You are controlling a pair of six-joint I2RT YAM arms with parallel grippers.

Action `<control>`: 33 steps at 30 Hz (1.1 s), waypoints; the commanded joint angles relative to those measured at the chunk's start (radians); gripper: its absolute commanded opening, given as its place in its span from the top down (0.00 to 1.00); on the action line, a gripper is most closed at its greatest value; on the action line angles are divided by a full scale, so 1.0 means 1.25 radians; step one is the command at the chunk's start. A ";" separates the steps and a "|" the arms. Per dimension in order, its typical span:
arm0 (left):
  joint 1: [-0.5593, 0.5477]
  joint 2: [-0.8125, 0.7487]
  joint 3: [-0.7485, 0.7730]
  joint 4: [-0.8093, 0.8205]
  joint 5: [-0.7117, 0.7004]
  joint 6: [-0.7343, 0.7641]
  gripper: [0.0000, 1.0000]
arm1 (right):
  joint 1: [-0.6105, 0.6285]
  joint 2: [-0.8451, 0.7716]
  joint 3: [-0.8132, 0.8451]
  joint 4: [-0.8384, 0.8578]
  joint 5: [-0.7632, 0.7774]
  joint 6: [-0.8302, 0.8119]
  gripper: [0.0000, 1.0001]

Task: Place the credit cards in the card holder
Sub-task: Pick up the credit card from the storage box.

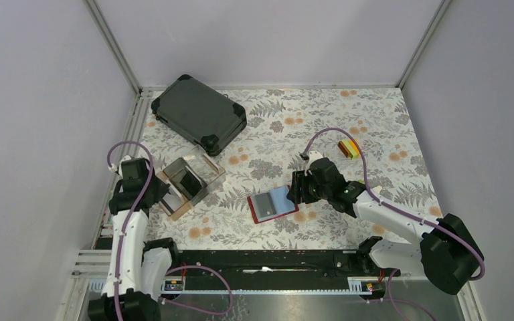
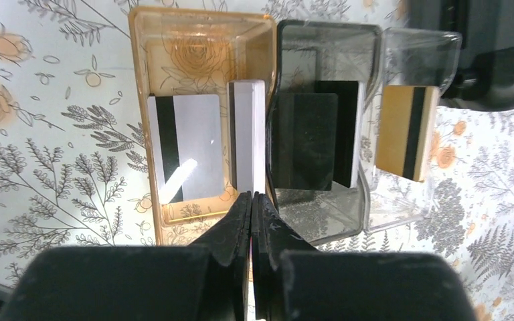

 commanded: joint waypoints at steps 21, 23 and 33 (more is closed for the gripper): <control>-0.234 -0.368 -0.054 0.362 0.364 -0.127 1.00 | -0.005 -0.091 -0.062 0.477 -0.389 0.417 0.31; -0.301 -0.354 -0.066 0.391 0.327 -0.137 1.00 | -0.005 -0.074 -0.057 0.535 -0.396 0.444 0.32; -0.620 -0.185 -0.128 0.675 0.199 -0.210 1.00 | -0.004 0.058 0.005 0.716 -0.440 0.509 0.33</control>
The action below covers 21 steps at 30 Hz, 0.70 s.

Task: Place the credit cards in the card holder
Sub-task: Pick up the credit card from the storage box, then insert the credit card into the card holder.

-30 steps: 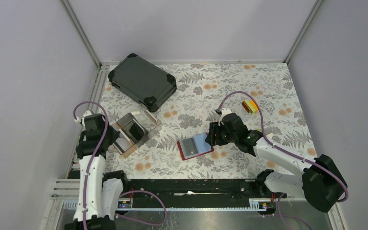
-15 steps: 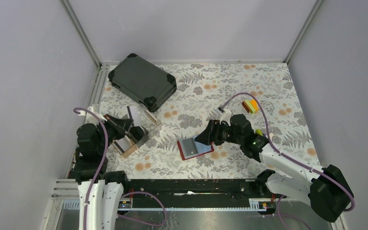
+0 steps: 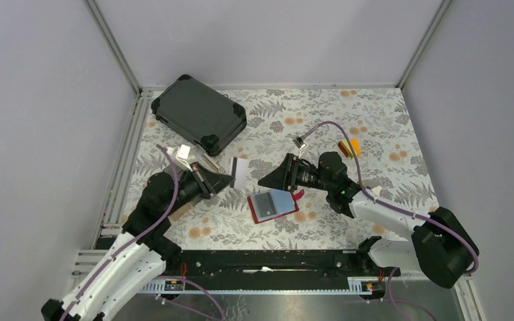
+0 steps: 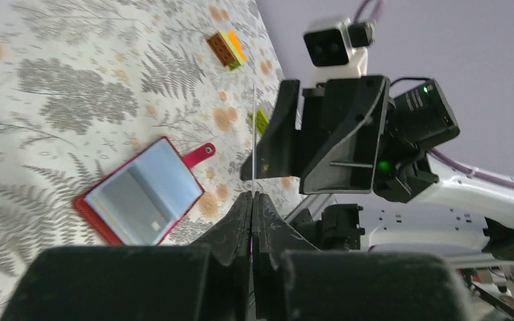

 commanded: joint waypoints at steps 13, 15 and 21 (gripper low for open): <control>-0.181 0.158 -0.077 0.352 -0.098 -0.087 0.98 | -0.002 0.037 0.037 0.176 -0.007 0.056 1.00; -0.182 0.168 -0.076 0.325 -0.099 -0.087 0.75 | -0.005 0.012 0.038 0.077 0.040 -0.003 1.00; -0.182 0.222 -0.040 0.095 -0.181 -0.074 0.18 | -0.034 -0.016 0.096 -0.355 0.215 -0.261 1.00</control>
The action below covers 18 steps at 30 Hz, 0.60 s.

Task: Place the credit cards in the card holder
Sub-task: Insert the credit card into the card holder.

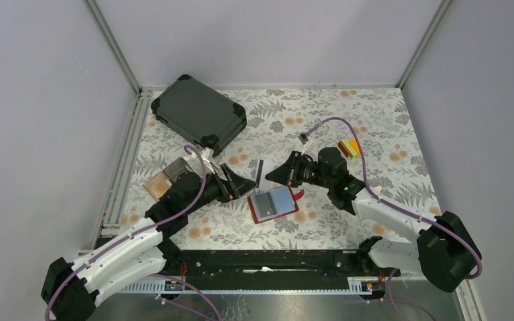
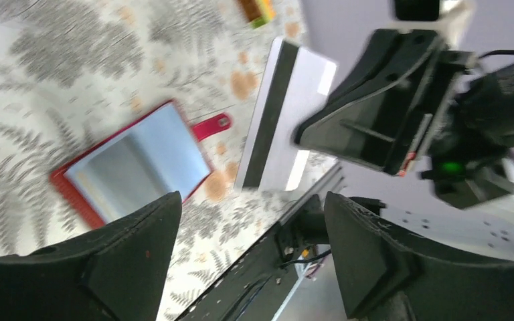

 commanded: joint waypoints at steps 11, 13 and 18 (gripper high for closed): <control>-0.059 0.227 0.035 -0.153 -0.099 -0.052 0.25 | -0.045 0.154 0.101 -0.454 0.084 -0.364 1.00; -0.071 0.253 0.035 -0.151 -0.112 -0.062 0.30 | -0.045 0.172 0.103 -0.455 0.075 -0.375 1.00; -0.089 0.315 0.043 -0.150 -0.126 -0.071 0.37 | -0.047 0.205 0.111 -0.452 0.067 -0.395 1.00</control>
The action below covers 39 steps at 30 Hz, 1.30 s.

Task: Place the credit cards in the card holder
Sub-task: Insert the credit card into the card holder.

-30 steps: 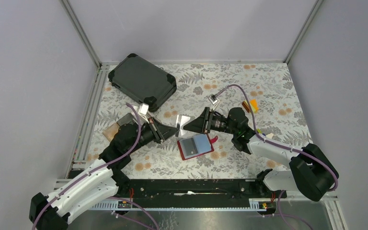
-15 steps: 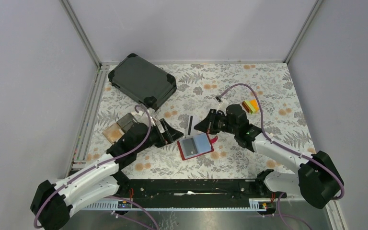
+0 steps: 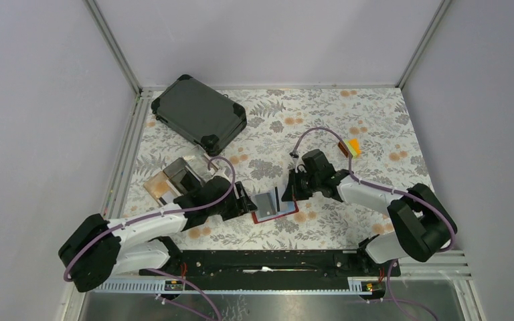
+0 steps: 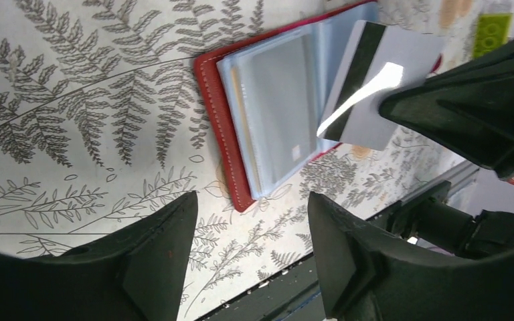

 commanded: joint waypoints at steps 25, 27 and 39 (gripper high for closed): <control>-0.017 0.079 0.031 0.025 -0.075 -0.032 0.52 | -0.006 0.029 0.033 0.070 -0.064 0.005 1.00; -0.017 0.082 0.033 0.028 -0.074 -0.032 0.52 | -0.006 0.042 0.026 0.079 -0.071 0.006 1.00; -0.016 0.122 0.029 0.058 -0.067 -0.032 0.56 | -0.006 0.058 0.005 0.086 -0.064 0.013 1.00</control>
